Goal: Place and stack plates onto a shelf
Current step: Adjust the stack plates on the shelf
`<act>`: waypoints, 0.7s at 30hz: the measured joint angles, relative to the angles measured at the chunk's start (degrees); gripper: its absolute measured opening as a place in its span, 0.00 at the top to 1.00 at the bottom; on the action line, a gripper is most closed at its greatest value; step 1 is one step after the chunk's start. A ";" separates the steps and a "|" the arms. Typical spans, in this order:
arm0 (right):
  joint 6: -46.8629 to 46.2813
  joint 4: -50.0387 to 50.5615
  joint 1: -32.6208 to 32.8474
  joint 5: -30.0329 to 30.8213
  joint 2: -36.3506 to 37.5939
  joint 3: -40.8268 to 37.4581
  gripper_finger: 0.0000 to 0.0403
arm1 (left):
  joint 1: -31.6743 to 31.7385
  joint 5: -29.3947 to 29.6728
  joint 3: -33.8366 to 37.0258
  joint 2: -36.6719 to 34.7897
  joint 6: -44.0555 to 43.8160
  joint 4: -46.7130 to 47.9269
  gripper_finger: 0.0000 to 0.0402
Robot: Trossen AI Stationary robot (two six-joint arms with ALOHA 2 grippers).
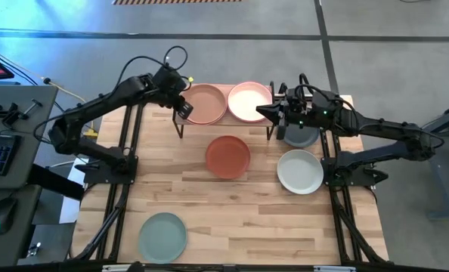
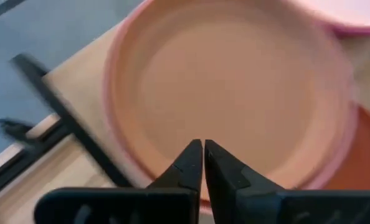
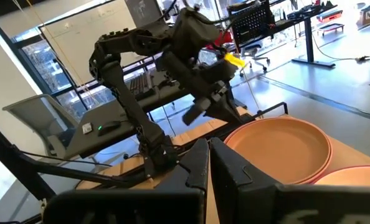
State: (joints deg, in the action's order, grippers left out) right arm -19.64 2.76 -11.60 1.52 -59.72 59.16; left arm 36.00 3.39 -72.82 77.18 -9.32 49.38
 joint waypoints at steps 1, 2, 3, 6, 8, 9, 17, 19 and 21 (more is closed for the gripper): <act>-0.02 0.00 0.00 0.00 0.00 -0.01 1.00 | 0.52 0.56 0.00 0.31 0.01 0.24 0.99; -0.02 0.01 0.00 0.00 0.00 -0.02 1.00 | 1.02 0.83 0.00 0.60 0.02 0.40 0.99; -0.02 0.00 0.00 0.00 0.00 -0.02 1.00 | 1.39 0.91 0.00 0.92 0.02 0.53 0.99; -0.92 0.04 0.00 0.00 0.00 -0.04 1.00 | 2.34 0.98 -0.02 1.68 0.67 0.57 1.00; -1.13 0.30 0.00 -0.01 0.00 -0.04 1.00 | 2.74 0.97 -0.07 2.52 1.29 0.56 1.00; -1.13 0.52 0.00 0.00 0.00 -0.04 1.00 | 2.93 0.96 -0.07 3.02 1.78 0.58 1.00; -2.41 1.32 0.00 0.00 0.02 -0.04 1.00 | 3.82 -0.54 -0.07 5.54 2.99 0.37 1.00; -2.41 1.33 0.00 0.00 0.02 -0.04 1.00 | 3.82 -0.30 -0.07 5.58 3.14 0.54 1.00; -2.41 1.31 0.00 0.00 0.02 -0.04 1.00 | 3.82 0.01 -0.07 5.58 3.52 0.51 1.00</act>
State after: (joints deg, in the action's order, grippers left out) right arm -22.04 4.08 -11.60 1.52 -59.70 59.11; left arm 39.81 3.40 -72.88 82.76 -5.80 49.89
